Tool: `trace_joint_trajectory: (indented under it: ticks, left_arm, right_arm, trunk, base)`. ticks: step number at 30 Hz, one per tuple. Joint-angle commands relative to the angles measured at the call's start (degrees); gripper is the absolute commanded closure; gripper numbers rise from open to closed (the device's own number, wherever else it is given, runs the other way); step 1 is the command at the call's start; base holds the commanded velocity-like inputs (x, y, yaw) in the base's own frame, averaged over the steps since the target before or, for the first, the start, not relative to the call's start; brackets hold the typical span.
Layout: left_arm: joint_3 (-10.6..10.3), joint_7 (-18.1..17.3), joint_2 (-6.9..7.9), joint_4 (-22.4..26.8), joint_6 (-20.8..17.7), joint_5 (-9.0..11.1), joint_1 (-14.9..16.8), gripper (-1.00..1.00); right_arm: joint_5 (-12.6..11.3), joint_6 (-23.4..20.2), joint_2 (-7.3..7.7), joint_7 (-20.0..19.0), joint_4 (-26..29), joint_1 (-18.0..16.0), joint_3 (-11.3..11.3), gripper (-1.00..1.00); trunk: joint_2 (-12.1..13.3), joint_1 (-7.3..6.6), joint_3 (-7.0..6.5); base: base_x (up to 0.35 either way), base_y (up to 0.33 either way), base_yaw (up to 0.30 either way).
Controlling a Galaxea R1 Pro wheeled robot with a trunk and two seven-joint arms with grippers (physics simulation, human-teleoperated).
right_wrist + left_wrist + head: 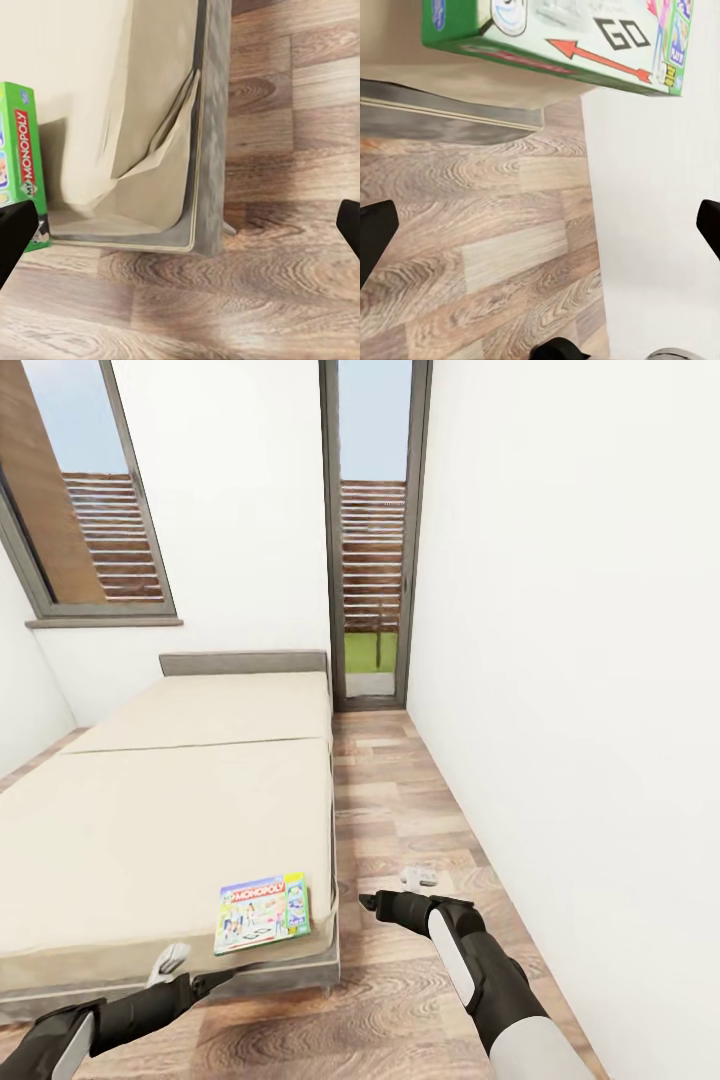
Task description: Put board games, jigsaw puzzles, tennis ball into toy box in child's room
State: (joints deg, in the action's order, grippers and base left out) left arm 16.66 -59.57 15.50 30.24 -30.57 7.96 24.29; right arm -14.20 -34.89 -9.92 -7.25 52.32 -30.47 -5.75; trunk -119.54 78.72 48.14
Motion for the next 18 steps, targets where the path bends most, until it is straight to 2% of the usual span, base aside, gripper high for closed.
trace_joint_trajectory:
  ticks: [1,5,8,13,15,18]
  left_arm:
    - [0.08,-0.2,0.01,-0.01,-0.47,0.24,0.04,-1.0]
    - [0.08,-1.2,0.18,-0.01,-0.43,0.42,-0.02,-1.0]
    - [0.06,-3.22,0.45,-0.01,-0.37,0.43,-0.1,-1.0]
    - [0.05,-10.21,1.3,-0.01,0.8,0.28,-0.39,-1.0]
    - [0.04,-14.08,1.9,-0.04,2.5,0.28,-0.5,-1.0]
    - [0.04,-17.52,2.46,-0.14,4.34,0.33,-0.63,-1.0]
  right_arm:
    - [0.05,-0.26,-0.01,-0.13,0.06,-0.03,0.04,-1.0]
    - [0.04,-0.26,-0.01,-0.13,0.06,-0.03,0.04,-1.0]
    - [0.03,-0.26,-0.01,-0.13,0.06,-0.03,0.04,-1.0]
    - [0.01,-0.26,-0.01,-0.13,0.06,-0.03,0.04,-1.0]
    - [0.03,-0.26,-0.01,-0.13,0.06,-0.03,0.04,-1.0]
    - [0.03,-0.26,-0.01,-0.13,0.06,-0.03,0.04,-1.0]
  trunk:
    - [-0.44,0.22,0.24]
    - [-2.04,1.1,0.96]
    - [-3.25,1.75,1.5]
    - [-3.65,1.97,1.67]
    - [-3.65,1.97,1.67]
    - [-3.65,1.97,1.67]
  base:
    - [0.0,0.0,0.0]
    - [0.0,0.0,0.0]
    - [0.0,0.0,0.0]
    - [0.0,0.0,0.0]
    - [0.0,0.0,0.0]
    - [0.0,0.0,0.0]
